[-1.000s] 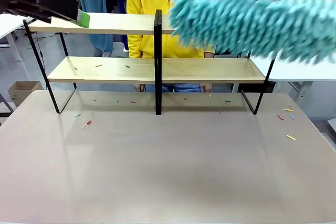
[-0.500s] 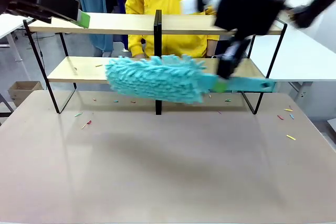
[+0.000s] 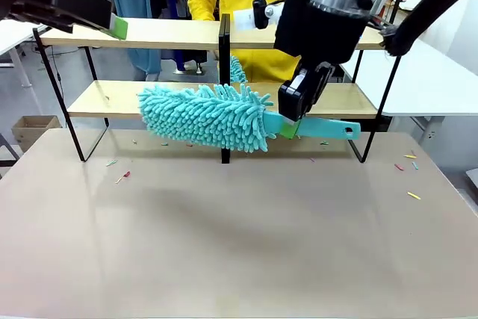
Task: Clean the shelves.
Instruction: Clean another randomly selected level of the Shelf with the Duster.
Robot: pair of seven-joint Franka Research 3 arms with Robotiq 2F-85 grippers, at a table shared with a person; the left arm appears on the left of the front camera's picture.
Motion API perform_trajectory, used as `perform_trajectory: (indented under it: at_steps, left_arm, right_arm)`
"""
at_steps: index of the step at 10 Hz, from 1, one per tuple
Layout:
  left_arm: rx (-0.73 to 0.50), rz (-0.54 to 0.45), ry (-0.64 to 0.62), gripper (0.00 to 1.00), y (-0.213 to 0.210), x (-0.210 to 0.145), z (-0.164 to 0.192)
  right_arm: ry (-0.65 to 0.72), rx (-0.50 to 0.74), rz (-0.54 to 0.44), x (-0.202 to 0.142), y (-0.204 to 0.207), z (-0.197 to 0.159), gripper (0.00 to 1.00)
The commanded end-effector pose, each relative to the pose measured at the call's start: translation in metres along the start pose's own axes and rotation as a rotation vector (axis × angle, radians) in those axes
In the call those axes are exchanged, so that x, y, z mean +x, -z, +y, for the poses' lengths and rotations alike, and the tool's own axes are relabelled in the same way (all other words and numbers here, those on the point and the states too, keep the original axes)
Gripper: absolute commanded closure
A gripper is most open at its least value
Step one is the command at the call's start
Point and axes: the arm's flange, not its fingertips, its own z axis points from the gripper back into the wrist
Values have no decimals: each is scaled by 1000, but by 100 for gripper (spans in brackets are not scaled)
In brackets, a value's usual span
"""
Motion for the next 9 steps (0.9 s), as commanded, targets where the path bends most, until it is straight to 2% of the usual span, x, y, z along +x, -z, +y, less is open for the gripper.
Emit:
perform_trajectory:
  at_steps: [1, 2, 6, 8, 9]
  left_arm:
    - [1, -8, 1, 0, 0, -1, 1]
    - [1, -8, 1, 0, 0, -1, 1]
    - [1, -8, 1, 0, 0, -1, 1]
    - [1, -8, 1, 0, 0, -1, 1]
    - [1, -8, 1, 0, 0, -1, 1]
  right_arm:
    - [109, -12, 6, 14, 14, 2, 88]
    - [175, 1, -45, 28, 20, -3, 88]
    - [397, -52, -122, 76, 38, 8, 88]
    - [476, -39, -132, 99, 48, 22, 88]
    - [444, -64, -131, 101, 51, 30, 88]
